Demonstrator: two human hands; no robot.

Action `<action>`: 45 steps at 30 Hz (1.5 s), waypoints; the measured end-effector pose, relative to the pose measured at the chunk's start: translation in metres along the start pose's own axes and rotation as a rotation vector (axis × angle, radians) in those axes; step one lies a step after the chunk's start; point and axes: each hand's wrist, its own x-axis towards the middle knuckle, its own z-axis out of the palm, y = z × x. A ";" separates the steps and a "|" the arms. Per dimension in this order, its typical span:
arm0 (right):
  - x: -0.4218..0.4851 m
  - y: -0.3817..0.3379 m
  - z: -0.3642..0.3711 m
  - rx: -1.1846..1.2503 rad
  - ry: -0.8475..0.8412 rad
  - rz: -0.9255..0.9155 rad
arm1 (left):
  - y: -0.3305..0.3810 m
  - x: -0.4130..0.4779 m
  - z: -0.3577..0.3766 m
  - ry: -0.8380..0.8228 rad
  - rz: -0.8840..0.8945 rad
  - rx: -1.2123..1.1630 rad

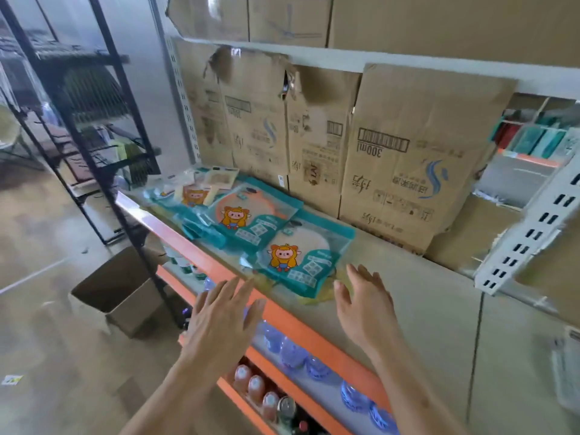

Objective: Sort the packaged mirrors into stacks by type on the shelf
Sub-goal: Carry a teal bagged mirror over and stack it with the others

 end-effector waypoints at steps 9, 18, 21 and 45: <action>0.017 -0.057 0.034 0.028 0.051 -0.002 | -0.097 0.007 -0.016 0.007 -0.058 0.025; 0.040 -0.095 0.053 0.083 0.035 -0.041 | -0.132 0.031 -0.017 -0.029 -0.087 0.002; 0.053 -0.106 0.062 0.116 0.004 -0.053 | -0.140 0.041 -0.015 -0.050 -0.080 -0.012; 0.239 -0.111 0.084 0.252 0.016 0.296 | -0.159 0.242 0.005 -0.283 -0.043 -0.219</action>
